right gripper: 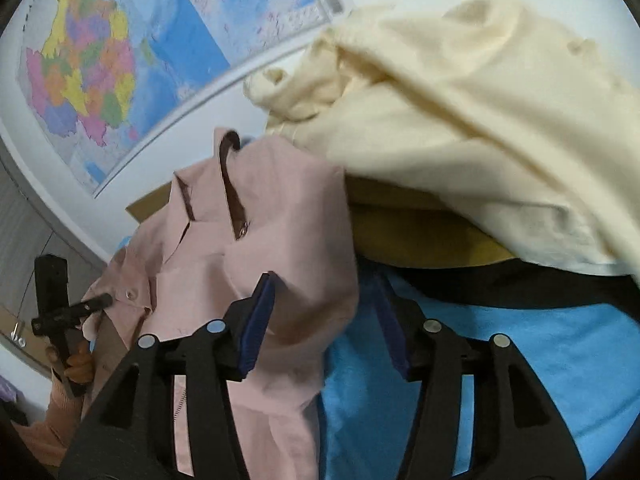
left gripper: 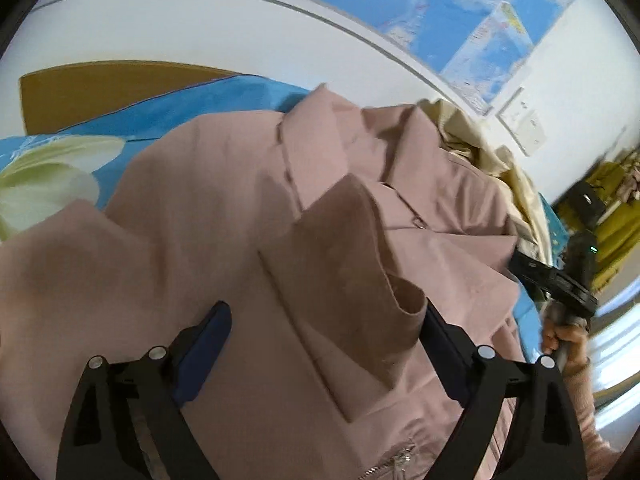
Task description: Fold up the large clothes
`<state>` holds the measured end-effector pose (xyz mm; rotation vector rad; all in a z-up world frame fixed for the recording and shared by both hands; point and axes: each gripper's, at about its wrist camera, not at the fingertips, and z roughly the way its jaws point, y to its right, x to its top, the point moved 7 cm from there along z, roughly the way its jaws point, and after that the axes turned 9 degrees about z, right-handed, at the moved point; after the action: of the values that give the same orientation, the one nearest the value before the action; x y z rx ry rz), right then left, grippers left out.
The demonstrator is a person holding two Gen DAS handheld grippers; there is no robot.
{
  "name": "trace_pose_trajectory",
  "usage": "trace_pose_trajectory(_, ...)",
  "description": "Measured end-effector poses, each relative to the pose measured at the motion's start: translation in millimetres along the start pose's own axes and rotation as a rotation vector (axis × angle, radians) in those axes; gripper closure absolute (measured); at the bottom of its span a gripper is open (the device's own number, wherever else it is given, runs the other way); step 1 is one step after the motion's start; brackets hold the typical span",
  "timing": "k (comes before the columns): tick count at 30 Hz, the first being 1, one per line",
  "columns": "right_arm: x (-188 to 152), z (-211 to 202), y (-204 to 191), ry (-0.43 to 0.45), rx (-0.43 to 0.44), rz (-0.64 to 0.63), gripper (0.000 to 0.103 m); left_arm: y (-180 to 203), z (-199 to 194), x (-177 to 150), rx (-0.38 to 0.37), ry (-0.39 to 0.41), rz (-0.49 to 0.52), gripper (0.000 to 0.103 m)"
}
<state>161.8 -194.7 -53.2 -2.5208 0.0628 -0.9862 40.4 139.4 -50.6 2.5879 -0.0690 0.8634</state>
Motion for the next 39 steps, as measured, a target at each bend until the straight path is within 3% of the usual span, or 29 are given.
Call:
trace_pose_trajectory(4,0,12,-10,-0.009,0.017,-0.019,0.049,17,-1,3,-0.015,-0.002,0.056,0.007)
trace_pose_trajectory(7,-1,16,-24,-0.006,0.008,-0.040,0.050,27,-1,3,0.020,0.005,0.115,0.007)
trace_pose_trajectory(11,2,-3,-28,0.088,-0.088,-0.066,0.050,31,11,4,0.103,-0.011,0.163,0.008)
trace_pose_trajectory(15,-10,-37,-58,0.169,-0.055,-0.150,0.050,40,13,1,0.115,-0.011,0.204,0.008)
trace_pose_trajectory(19,-20,-34,-79,0.132,0.002,-0.187,0.049,68,20,-5,0.158,-0.029,0.343,0.007)
trace_pose_trajectory(21,-23,-24,-83,0.103,0.021,-0.185,0.049,72,36,-6,0.214,-0.085,0.361,0.007)
trace_pose_trajectory(23,-24,-18,-81,0.091,0.022,-0.163,0.049,62,50,-4,0.266,-0.118,0.334,0.023)
trace_pose_trajectory(24,-24,-17,-80,0.090,0.025,-0.157,0.049,54,53,-2,0.291,-0.128,0.311,0.050)
trace_pose_trajectory(25,-23,-18,-77,0.097,0.021,-0.150,0.049,45,53,-1,0.297,-0.133,0.280,0.071)
trace_pose_trajectory(27,-16,-24,-67,0.120,-0.005,-0.138,0.049,29,38,6,0.243,-0.075,0.182,0.092)
trace_pose_trajectory(29,-8,-32,-52,0.149,-0.037,-0.107,0.049,6,6,16,0.258,0.036,0.109,0.092)
trace_pose_trajectory(31,1,-34,-37,0.156,-0.047,-0.081,0.049,-14,-13,19,0.240,0.085,0.050,0.092)
trace_pose_trajectory(38,10,25,-18,0.000,-0.035,-0.037,0.048,-36,-2,3,0.223,0.016,0.017,0.092)
trace_pose_trajectory(39,11,29,-21,-0.008,-0.036,-0.050,0.054,-34,0,2,0.229,0.012,0.025,0.092)
